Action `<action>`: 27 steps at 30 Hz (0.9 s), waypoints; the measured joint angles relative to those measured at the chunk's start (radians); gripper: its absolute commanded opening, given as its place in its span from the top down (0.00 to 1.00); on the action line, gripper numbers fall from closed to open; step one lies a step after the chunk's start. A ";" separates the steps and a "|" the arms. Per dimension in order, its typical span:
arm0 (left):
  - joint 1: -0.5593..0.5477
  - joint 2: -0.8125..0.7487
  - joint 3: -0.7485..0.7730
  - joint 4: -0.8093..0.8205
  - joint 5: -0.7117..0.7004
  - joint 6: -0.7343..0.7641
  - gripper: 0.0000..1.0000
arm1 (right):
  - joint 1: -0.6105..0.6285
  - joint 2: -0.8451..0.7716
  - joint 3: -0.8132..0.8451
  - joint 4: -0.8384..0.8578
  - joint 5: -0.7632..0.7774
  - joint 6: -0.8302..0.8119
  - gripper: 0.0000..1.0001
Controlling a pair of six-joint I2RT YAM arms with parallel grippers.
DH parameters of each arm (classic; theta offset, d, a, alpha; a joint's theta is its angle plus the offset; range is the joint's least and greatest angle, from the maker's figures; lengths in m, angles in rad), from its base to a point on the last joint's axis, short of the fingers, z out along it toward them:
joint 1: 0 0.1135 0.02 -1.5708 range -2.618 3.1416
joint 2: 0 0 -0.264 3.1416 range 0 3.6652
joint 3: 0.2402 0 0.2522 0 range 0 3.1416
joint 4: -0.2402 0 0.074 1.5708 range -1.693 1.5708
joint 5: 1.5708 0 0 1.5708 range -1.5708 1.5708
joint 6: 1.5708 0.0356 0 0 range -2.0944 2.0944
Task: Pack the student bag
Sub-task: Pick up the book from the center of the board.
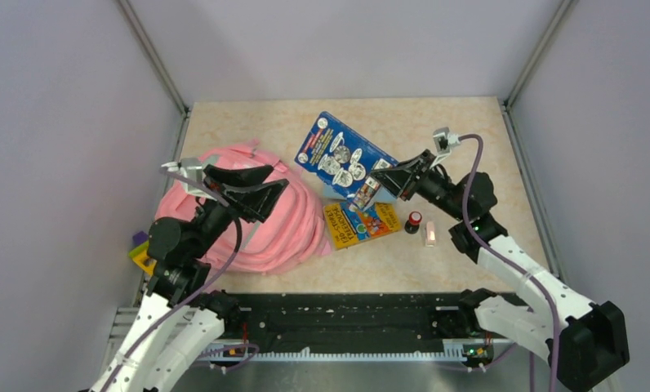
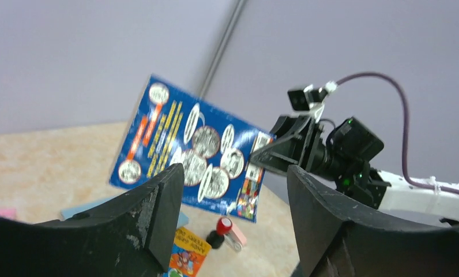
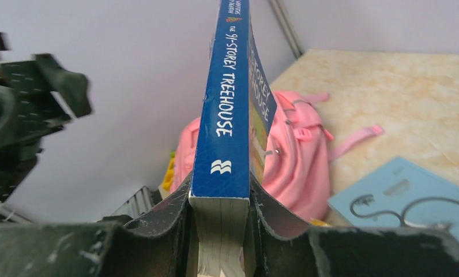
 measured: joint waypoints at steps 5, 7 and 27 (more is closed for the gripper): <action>0.000 0.001 0.093 -0.113 -0.054 0.093 0.27 | -0.002 -0.001 -0.037 -0.104 0.093 -0.027 1.00; 0.000 0.029 0.120 -0.190 -0.072 0.138 0.23 | -0.002 -0.006 -0.047 -0.148 0.127 -0.035 1.00; -0.429 0.347 0.006 -0.745 -0.515 0.306 0.34 | -0.002 -0.214 -0.055 -0.504 0.416 -0.158 1.00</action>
